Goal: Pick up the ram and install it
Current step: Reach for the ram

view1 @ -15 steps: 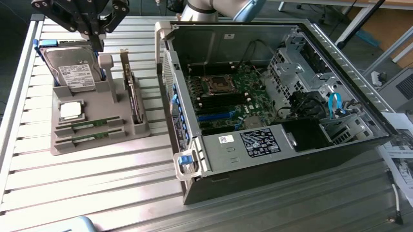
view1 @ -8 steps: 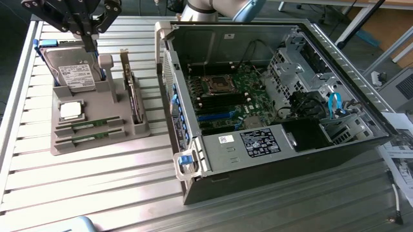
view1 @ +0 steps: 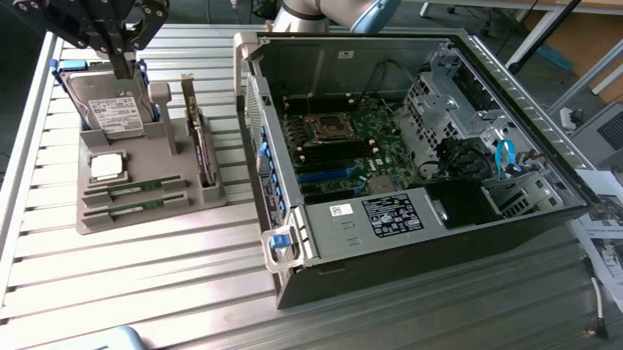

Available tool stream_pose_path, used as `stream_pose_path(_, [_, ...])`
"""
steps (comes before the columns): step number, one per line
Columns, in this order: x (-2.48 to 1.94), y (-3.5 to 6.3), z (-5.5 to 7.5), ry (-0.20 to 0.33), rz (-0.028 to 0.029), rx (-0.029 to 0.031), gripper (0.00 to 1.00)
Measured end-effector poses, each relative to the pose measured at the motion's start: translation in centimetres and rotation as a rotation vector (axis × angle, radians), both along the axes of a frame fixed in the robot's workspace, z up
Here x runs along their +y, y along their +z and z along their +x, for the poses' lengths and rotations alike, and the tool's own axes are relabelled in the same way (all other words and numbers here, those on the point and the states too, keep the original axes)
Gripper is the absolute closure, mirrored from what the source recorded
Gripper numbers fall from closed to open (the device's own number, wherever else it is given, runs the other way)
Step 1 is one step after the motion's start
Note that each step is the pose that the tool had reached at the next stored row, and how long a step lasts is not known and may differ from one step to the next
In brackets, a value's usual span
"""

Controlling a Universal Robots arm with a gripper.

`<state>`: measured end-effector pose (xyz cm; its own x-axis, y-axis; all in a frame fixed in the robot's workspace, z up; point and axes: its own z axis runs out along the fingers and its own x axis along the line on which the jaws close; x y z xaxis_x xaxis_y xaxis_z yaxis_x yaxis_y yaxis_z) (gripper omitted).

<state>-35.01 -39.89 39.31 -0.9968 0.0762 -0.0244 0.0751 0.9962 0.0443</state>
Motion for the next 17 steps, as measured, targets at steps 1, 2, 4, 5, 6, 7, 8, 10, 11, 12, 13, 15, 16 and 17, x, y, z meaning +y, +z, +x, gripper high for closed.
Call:
stream_pose_path(1, [0.00, 0.00, -0.14, 0.000, 0.0000, 0.0000, 0.90])
stream_pose_path(2, [0.00, -0.01, -0.27, 0.000, 0.0001, -0.0001, 0.90])
stream_pose_path(4, [0.00, -0.01, -0.57, 0.000, 0.0001, -0.0001, 0.90])
stream_pose_path(5, [0.00, -0.01, -0.70, 0.000, 0.0001, 0.0000, 0.90])
stream_pose_path(6, [0.00, -0.01, -0.79, 0.000, 0.0001, -0.0001, 0.90])
stream_pose_path(7, [0.00, -0.01, -0.79, 0.000, 0.0001, -0.0001, 0.90])
stream_pose_path(8, [0.00, -0.01, -0.80, 0.000, 0.0001, -0.0001, 0.90])
stream_pose_path(10, [0.00, -0.01, -0.81, 0.000, 0.0001, 0.0000, 0.90])
stream_pose_path(11, [0.00, -0.01, -0.81, 0.000, 0.0001, 0.0000, 0.90])
stream_pose_path(12, [0.00, -0.01, -0.81, 0.000, 0.0001, 0.0000, 0.90])
stream_pose_path(13, [0.00, 0.00, -0.81, 0.000, 0.0001, 0.0000, 0.90])
stream_pose_path(15, [0.00, -0.01, -0.82, 0.000, 0.0001, -0.0001, 0.90])
stream_pose_path(16, [0.00, -0.01, -0.87, 0.000, 0.0001, 0.0000, 0.90])
stream_pose_path(17, [0.00, -0.01, -0.93, 0.000, 0.0001, -0.0001, 0.90])
